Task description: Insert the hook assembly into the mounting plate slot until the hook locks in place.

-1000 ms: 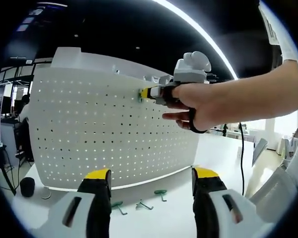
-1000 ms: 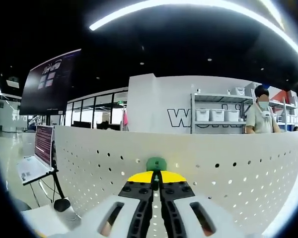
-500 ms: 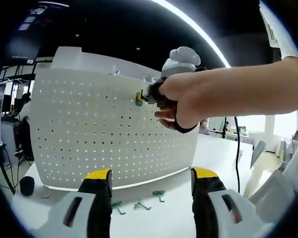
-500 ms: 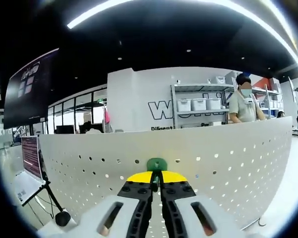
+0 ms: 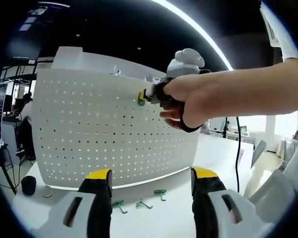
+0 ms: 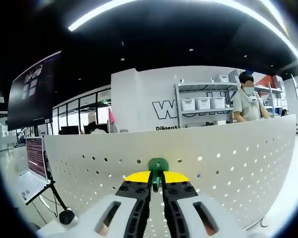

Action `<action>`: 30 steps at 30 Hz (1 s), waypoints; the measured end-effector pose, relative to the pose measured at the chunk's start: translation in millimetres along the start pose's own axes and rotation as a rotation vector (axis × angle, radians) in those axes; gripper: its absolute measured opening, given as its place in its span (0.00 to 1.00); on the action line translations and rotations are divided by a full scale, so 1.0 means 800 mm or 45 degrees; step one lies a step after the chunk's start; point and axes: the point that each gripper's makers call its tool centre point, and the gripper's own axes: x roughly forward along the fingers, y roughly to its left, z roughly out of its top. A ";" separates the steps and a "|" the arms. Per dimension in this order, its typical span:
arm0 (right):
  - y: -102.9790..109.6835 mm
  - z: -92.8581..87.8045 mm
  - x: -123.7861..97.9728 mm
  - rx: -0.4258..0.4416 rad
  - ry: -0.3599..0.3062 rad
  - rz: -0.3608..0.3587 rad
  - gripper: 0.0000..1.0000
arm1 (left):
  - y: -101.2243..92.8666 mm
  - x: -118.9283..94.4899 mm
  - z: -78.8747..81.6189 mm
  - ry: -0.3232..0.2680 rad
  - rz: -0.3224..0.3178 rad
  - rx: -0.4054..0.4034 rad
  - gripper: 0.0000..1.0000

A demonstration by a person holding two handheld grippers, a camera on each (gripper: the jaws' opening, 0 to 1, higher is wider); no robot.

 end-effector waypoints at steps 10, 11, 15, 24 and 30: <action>0.018 0.003 -0.016 0.036 -0.044 0.162 0.38 | -0.001 0.002 0.004 -0.006 -0.001 0.007 0.67; 0.018 0.004 -0.017 0.029 -0.048 0.171 0.39 | -0.002 0.002 0.005 -0.006 -0.003 0.008 0.67; 0.021 0.005 -0.025 0.001 -0.051 0.226 0.44 | -0.003 0.000 0.007 -0.010 -0.002 0.012 0.67; 0.018 0.000 -0.030 0.038 -0.027 0.271 0.53 | -0.003 0.001 0.006 -0.004 0.002 0.022 0.68; 0.023 0.002 -0.030 0.053 -0.025 0.317 0.49 | -0.005 0.002 0.010 -0.009 -0.002 0.036 0.68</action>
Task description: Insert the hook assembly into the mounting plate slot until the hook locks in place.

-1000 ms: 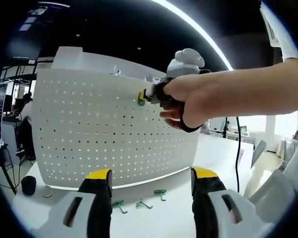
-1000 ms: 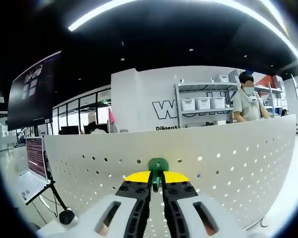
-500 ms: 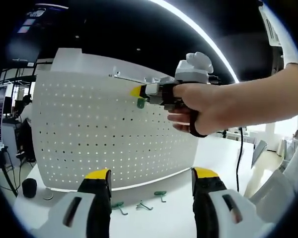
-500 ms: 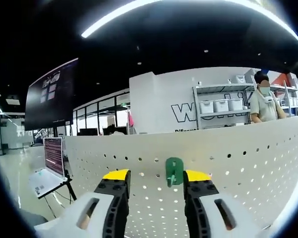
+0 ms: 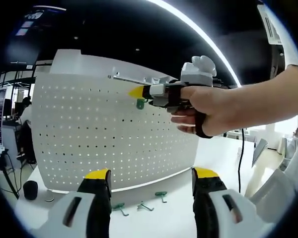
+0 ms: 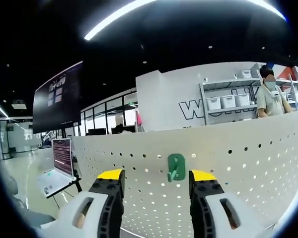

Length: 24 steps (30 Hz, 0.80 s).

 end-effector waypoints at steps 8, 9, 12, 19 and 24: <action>0.008 -0.003 -0.004 -0.001 0.020 0.094 0.46 | 0.000 -0.001 0.000 0.005 0.002 0.004 0.68; 0.009 -0.003 -0.006 0.008 0.018 0.109 0.45 | 0.000 -0.001 0.000 0.004 0.001 0.004 0.68; 0.010 -0.004 -0.011 0.013 0.012 0.146 0.45 | 0.000 -0.001 0.001 0.002 -0.002 0.008 0.68; 0.008 -0.002 -0.014 0.034 0.002 0.166 0.45 | -0.001 0.000 0.002 0.005 -0.004 0.020 0.68; 0.010 0.001 -0.018 0.014 -0.003 0.197 0.45 | -0.002 0.000 0.005 0.006 -0.007 0.028 0.68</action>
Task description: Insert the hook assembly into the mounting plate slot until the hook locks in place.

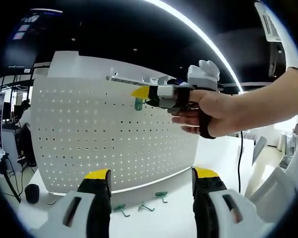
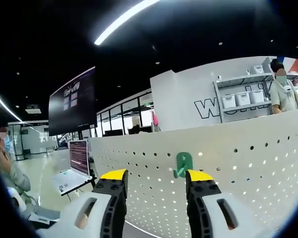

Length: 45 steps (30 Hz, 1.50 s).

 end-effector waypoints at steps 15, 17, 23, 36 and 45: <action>0.007 -0.022 -0.036 -0.036 0.053 0.125 0.44 | -0.003 0.000 0.003 -0.001 -0.012 0.011 0.68; 0.007 -0.025 -0.041 -0.048 0.058 0.130 0.44 | -0.004 0.000 0.003 -0.002 -0.015 0.010 0.68; 0.008 -0.037 -0.057 -0.059 0.077 0.153 0.45 | -0.006 -0.002 0.005 -0.011 -0.023 0.007 0.69; 0.003 -0.055 -0.087 -0.086 0.108 0.161 0.49 | -0.003 -0.004 0.004 -0.004 -0.018 0.015 0.69; 0.004 -0.066 -0.106 -0.097 0.124 0.182 0.50 | -0.001 -0.005 0.004 -0.002 -0.014 0.020 0.69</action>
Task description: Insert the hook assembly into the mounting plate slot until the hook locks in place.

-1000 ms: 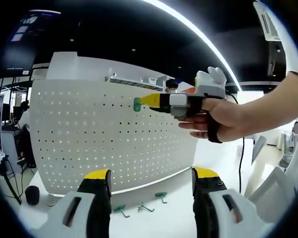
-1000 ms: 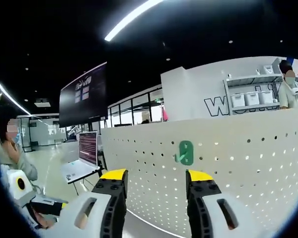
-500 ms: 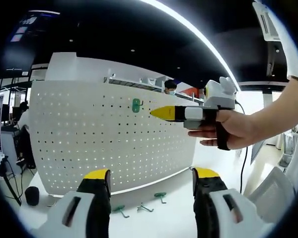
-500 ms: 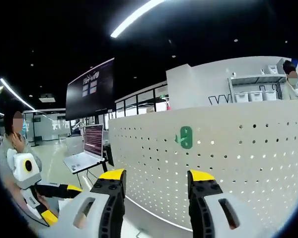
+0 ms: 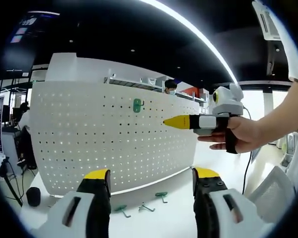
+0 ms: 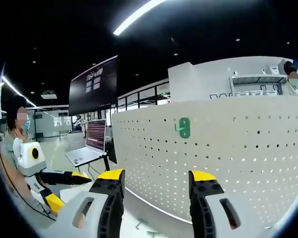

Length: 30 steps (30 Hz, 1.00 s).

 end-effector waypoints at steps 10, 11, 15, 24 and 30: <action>0.002 -0.014 -0.017 0.008 0.018 0.013 0.53 | 0.000 0.000 0.000 0.004 -0.001 0.005 0.69; 0.002 -0.015 -0.019 0.009 0.020 0.014 0.53 | 0.000 0.000 0.000 0.004 -0.002 0.005 0.69; 0.002 -0.020 -0.025 0.011 0.029 0.014 0.54 | 0.000 0.000 0.001 0.003 -0.001 0.005 0.69; 0.005 -0.028 -0.040 -0.003 0.042 0.015 0.57 | 0.000 0.000 0.002 0.000 -0.003 0.004 0.70; 0.010 -0.033 -0.050 -0.018 0.057 0.028 0.58 | 0.000 0.000 0.004 -0.006 -0.009 0.002 0.70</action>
